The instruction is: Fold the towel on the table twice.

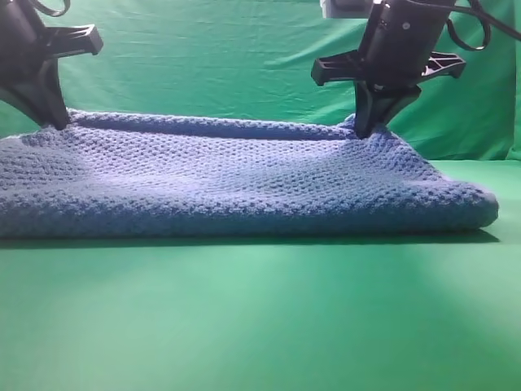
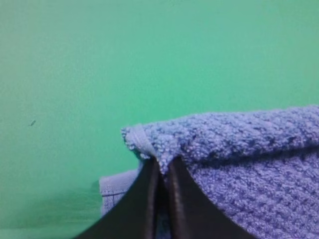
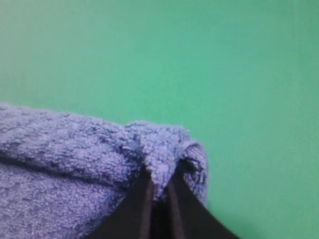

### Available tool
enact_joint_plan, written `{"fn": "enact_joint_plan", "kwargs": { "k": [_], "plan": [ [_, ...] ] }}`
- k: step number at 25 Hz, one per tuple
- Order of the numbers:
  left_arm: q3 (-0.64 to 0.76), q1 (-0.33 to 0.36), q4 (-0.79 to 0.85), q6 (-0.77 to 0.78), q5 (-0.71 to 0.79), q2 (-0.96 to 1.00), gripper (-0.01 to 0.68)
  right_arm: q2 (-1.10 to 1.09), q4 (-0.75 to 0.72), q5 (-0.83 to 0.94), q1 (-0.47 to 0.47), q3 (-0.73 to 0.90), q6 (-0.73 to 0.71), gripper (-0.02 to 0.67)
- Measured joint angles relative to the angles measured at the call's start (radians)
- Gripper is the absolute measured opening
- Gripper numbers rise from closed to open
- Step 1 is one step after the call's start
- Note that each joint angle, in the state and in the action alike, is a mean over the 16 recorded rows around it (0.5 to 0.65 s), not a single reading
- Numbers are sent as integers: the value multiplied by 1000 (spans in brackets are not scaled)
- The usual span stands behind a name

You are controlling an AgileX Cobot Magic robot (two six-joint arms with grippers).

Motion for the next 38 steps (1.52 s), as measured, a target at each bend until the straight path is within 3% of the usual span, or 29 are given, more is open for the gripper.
{"fn": "enact_joint_plan", "kwargs": {
  "k": [8,12,15,22,26,30,38],
  "plan": [
    [0,1,11,-1,18,-54,404,-52,-11,29,-2,0,-1,435],
    [0,2,14,-2,60,-130,467,-127,-15,98,-3,0,-1,489],
    [0,2,14,-2,110,-211,426,-205,-15,173,-4,0,-2,439],
    [0,3,15,2,261,-444,159,-425,4,378,-4,2,-2,166],
    [1,3,14,19,356,-588,42,-562,29,472,-4,20,-2,49],
    [13,3,9,42,427,-734,2,-711,57,522,-4,68,-2,3],
    [107,3,-39,108,498,-1028,0,-1053,111,528,-4,242,-22,0]
  ]
}}
